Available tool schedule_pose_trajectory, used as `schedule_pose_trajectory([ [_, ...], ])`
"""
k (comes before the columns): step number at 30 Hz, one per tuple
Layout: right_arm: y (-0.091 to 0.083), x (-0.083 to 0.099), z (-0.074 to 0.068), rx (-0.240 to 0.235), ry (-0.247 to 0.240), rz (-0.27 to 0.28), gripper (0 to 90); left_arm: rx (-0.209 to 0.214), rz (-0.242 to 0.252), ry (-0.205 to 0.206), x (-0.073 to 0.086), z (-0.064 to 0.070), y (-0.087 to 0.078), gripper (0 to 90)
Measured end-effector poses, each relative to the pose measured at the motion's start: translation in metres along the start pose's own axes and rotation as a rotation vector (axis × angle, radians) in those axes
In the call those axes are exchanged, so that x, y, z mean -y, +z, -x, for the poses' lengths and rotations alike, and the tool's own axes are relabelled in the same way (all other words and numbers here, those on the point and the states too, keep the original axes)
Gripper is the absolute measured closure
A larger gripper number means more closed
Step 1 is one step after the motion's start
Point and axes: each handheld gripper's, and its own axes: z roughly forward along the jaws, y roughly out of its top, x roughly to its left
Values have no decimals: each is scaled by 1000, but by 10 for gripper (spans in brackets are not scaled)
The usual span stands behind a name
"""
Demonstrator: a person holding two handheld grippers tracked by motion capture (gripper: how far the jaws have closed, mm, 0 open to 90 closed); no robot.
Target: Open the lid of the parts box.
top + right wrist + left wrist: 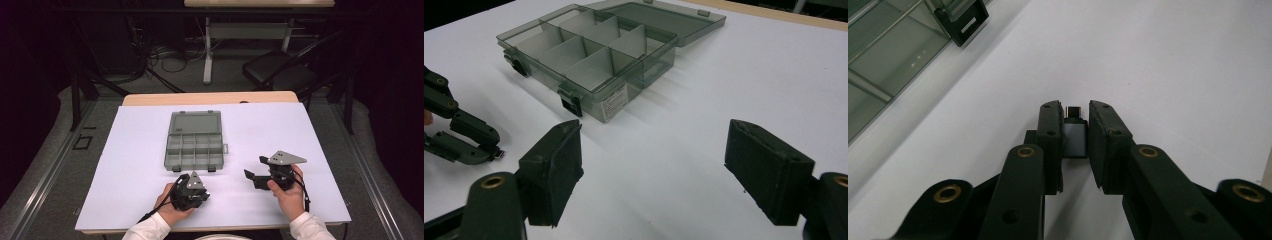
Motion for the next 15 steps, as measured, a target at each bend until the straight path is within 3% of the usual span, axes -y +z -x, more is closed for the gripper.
schedule_pose_trajectory([
  [15,-1,0,0,2,5,3,227,-11,47,-41,0,-9,-9,764],
])
